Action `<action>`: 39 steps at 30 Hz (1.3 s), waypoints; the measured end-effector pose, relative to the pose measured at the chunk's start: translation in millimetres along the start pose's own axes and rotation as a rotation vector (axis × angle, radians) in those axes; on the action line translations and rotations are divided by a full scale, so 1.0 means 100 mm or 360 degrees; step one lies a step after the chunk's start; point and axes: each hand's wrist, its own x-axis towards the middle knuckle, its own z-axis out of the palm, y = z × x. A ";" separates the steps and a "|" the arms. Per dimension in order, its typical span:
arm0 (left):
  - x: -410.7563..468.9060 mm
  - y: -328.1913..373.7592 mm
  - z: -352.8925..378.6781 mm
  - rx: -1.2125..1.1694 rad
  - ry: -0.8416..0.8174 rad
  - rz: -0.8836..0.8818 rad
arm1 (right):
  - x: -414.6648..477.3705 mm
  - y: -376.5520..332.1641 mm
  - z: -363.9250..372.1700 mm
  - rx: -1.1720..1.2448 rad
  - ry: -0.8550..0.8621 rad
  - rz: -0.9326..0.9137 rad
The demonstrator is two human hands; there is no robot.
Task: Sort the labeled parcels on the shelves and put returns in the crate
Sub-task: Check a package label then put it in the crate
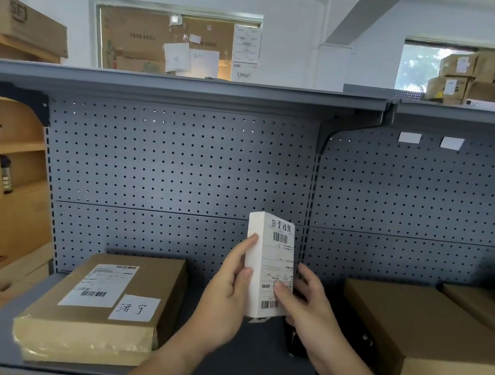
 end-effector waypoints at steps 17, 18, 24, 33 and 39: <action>0.12 0.14 0.02 -0.0492 0.0345 -0.0166 | -0.08 -0.14 -0.05 0.0301 0.0182 -0.0245; 0.12 0.13 0.02 -0.0543 0.0375 -0.0165 | -0.08 -0.13 -0.04 0.0356 0.0183 -0.0225; 0.08 0.09 0.03 -0.0695 0.0388 -0.0210 | -0.05 -0.25 -0.02 0.0414 0.0150 -0.0232; 0.35 0.32 -0.49 0.0173 0.0056 -0.0050 | 0.18 -0.75 -0.48 -0.0223 -0.0286 -0.0310; 0.39 0.39 -0.43 0.0163 -0.0111 -0.0156 | 0.28 -0.96 -0.46 -0.0232 -0.0193 -0.0423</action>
